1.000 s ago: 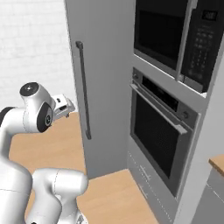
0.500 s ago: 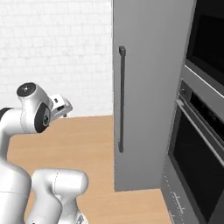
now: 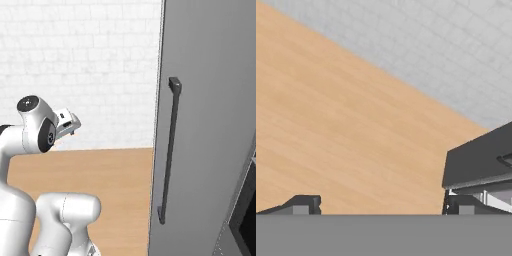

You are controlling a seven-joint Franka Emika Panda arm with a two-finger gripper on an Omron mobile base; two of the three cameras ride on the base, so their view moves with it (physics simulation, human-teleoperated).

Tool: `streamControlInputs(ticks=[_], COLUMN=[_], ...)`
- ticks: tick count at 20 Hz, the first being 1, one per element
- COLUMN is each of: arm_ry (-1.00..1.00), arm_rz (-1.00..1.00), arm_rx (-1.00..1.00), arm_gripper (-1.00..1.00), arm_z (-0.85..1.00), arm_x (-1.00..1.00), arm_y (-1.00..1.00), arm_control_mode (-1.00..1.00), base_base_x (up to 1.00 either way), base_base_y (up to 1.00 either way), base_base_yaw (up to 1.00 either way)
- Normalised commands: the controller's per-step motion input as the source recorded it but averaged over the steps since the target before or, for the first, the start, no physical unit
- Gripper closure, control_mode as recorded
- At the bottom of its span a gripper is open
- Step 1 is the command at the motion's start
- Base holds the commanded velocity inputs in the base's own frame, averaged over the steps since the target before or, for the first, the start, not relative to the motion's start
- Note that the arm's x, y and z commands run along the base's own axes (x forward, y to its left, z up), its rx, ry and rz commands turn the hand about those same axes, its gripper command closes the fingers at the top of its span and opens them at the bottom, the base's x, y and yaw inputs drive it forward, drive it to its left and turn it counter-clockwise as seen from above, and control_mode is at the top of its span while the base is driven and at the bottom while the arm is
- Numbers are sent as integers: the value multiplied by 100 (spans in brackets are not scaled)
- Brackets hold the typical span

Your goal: Place one lemon wedge and one chicken drumstick in each tupperware on the nearby counter, to pack two identical lunches.

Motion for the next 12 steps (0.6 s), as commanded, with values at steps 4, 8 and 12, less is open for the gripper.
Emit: streamControlInputs(ticks=[4,8,12], arm_ry=[0,0,0], arm_rz=[0,0,0], arm_rx=[0,0,0], arm_gripper=[-100,-100,-100], arm_z=[0,0,0], arm_x=[0,0,0], arm_y=[0,0,0], arm_control_mode=[100,100,100], base_base_x=[100,100,100], base_base_y=[100,96,90], base_base_yaw=[-7,-64,-71])
